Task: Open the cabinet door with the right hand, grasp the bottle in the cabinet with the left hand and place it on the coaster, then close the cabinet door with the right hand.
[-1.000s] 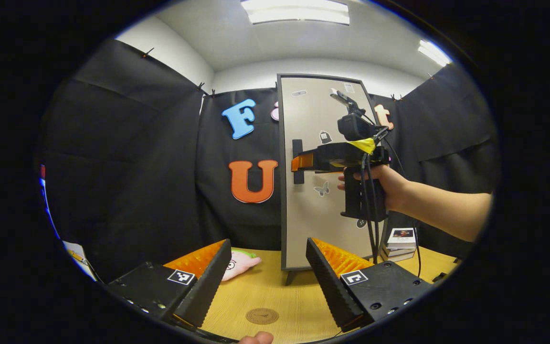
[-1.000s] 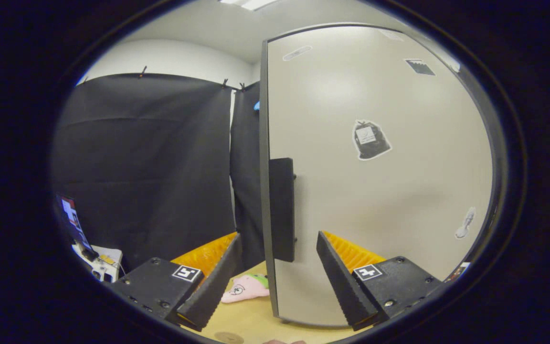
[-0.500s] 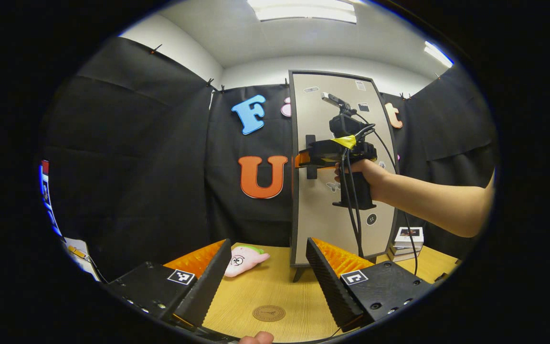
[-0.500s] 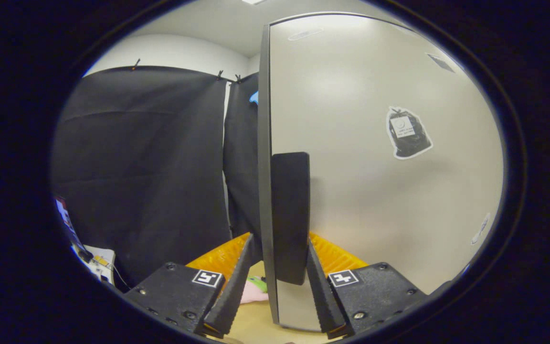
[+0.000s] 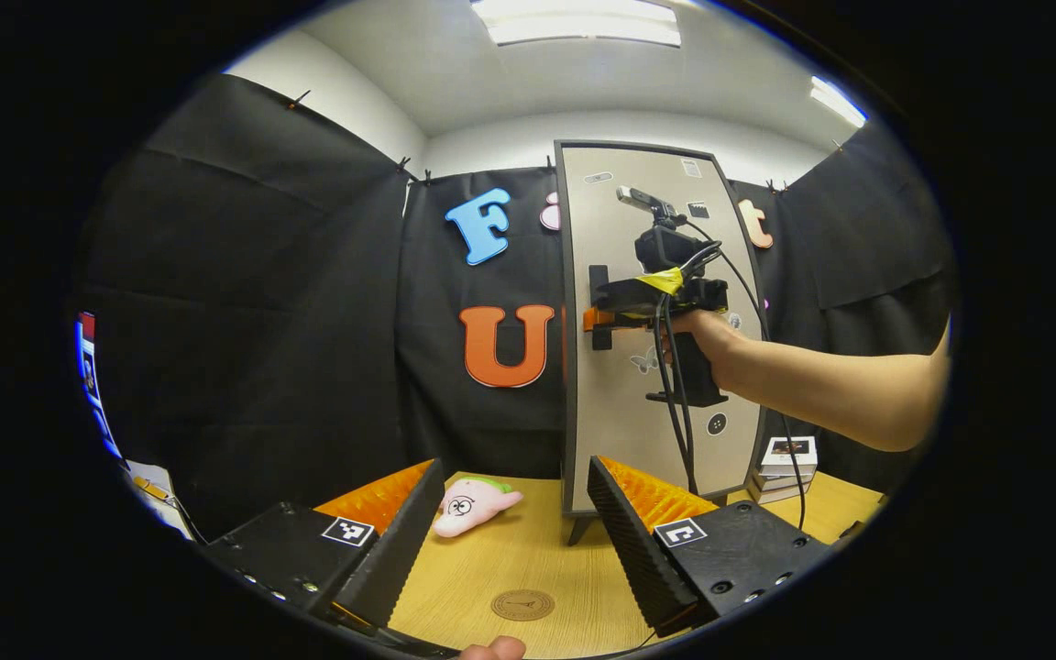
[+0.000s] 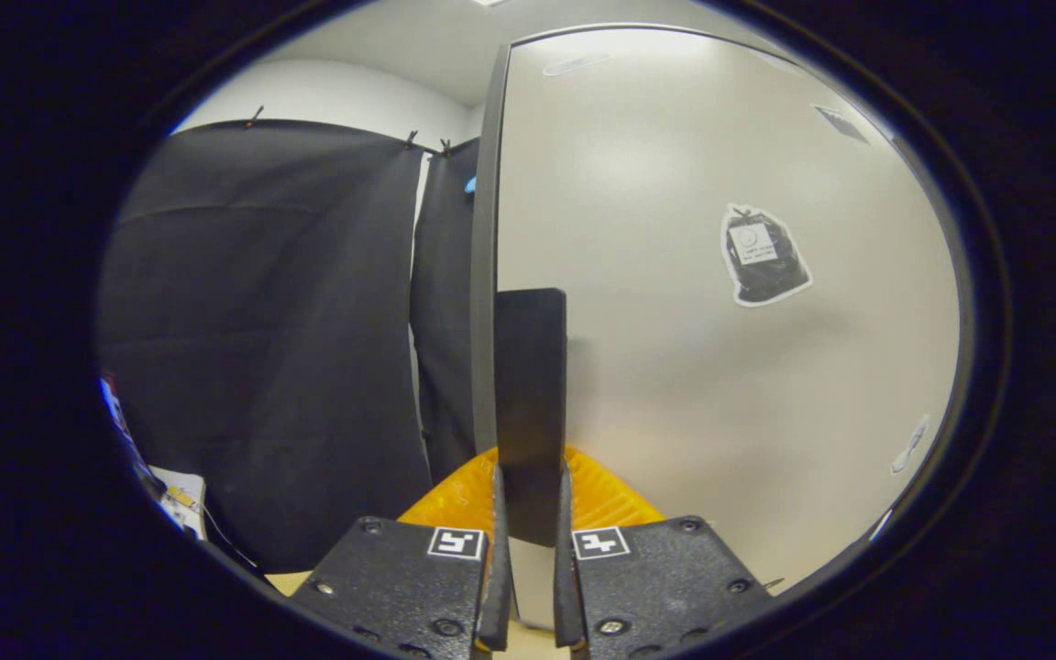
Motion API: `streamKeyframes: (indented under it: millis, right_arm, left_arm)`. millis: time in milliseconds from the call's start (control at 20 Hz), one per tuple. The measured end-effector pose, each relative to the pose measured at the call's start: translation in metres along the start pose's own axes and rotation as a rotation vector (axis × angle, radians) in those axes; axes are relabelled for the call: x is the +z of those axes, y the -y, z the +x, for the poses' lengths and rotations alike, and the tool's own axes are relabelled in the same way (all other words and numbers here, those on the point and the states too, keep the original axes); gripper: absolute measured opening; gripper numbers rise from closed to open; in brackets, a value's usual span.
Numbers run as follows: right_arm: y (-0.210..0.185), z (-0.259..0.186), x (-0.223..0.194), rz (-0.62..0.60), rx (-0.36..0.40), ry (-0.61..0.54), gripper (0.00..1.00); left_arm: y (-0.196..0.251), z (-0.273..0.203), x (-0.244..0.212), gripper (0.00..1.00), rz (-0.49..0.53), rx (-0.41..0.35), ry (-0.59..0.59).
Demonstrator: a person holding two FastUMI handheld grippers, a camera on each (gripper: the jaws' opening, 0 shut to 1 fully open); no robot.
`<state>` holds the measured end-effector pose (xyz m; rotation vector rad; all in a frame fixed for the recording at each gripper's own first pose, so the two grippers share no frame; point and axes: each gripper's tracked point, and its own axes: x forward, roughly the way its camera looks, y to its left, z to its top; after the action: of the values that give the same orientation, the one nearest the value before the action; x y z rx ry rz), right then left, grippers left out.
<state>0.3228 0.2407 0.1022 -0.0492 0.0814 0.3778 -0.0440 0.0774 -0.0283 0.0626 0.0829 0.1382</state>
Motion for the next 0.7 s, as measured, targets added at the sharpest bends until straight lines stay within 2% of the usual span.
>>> streamKeyframes:
  millis: [100, 350, 700]
  right_arm:
    - [-0.001, -0.001, -0.001, 0.006, 0.006, -0.003, 0.19]
    - [-0.002, -0.009, -0.002, 0.017, 0.027, -0.001, 0.19]
    - [-0.016, -0.052, -0.002, 0.013, 0.136, 0.004, 0.19]
  left_arm:
    - [0.001, -0.001, -0.002, 0.95, 0.000, -0.002, -0.005]
    - [0.000, -0.004, 0.004, 0.95, 0.010, -0.001, 0.006]
    - [0.007, -0.009, 0.005, 0.95, 0.013, -0.011, 0.015]
